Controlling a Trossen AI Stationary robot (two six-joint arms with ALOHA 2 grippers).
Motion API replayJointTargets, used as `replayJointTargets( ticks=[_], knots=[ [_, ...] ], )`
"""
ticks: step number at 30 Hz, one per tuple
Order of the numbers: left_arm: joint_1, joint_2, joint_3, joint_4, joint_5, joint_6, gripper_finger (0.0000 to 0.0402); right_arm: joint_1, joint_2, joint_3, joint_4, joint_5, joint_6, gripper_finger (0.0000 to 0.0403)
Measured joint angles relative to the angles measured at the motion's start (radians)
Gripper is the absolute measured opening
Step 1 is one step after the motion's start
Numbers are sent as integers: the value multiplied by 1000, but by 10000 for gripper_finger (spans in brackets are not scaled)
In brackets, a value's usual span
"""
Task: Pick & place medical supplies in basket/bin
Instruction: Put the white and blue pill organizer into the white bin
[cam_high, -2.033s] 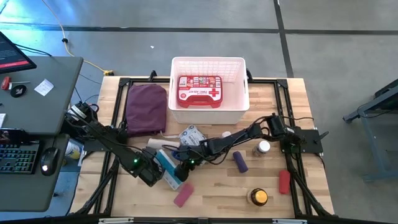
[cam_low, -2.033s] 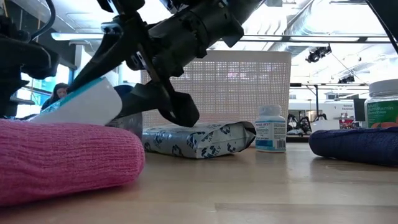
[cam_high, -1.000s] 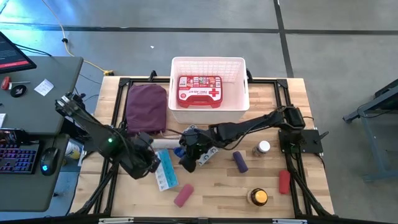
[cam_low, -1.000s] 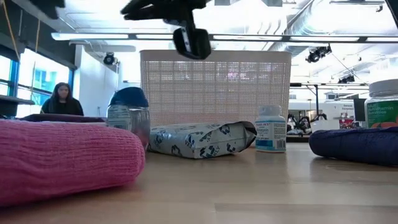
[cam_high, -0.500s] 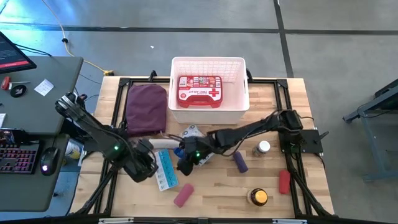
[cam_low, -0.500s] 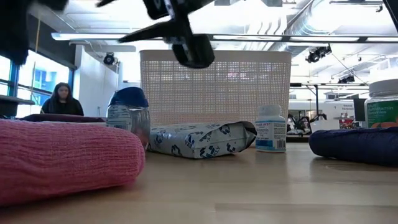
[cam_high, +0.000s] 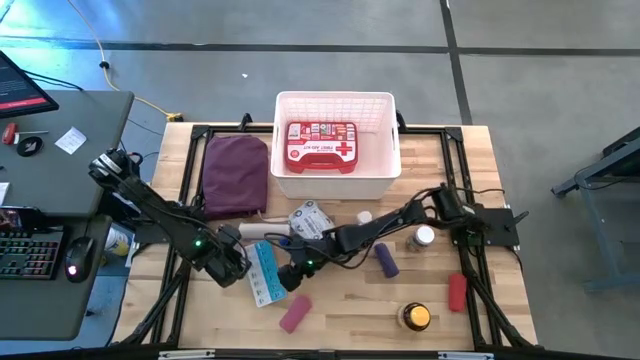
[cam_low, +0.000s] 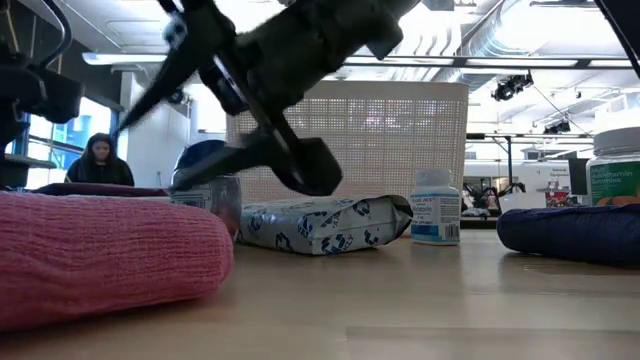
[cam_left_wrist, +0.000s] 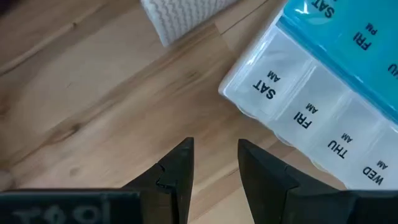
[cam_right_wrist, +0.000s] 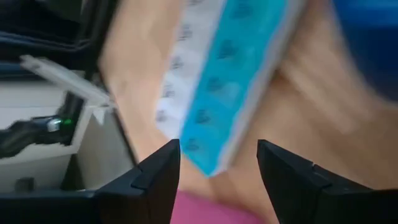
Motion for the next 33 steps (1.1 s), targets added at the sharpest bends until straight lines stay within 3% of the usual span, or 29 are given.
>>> replayJointTargets(
  ticks=[7, 13, 21, 33],
  knots=[
    [-1, -16, 63, -4, 18, -16, 161, -25, 7, 0, 8, 13, -1, 204],
    [1, -11, 106, 44, -125, 84, 161, -24, 7, 0, 12, 15, -10, 204],
    [27, 107, 31, 91, 27, 100, 161, -25, 7, 0, 11, 15, -17, 204],
    [26, 148, 24, 195, 27, 55, 161, -26, 7, 1, 79, -6, -12, 206]
  ],
)
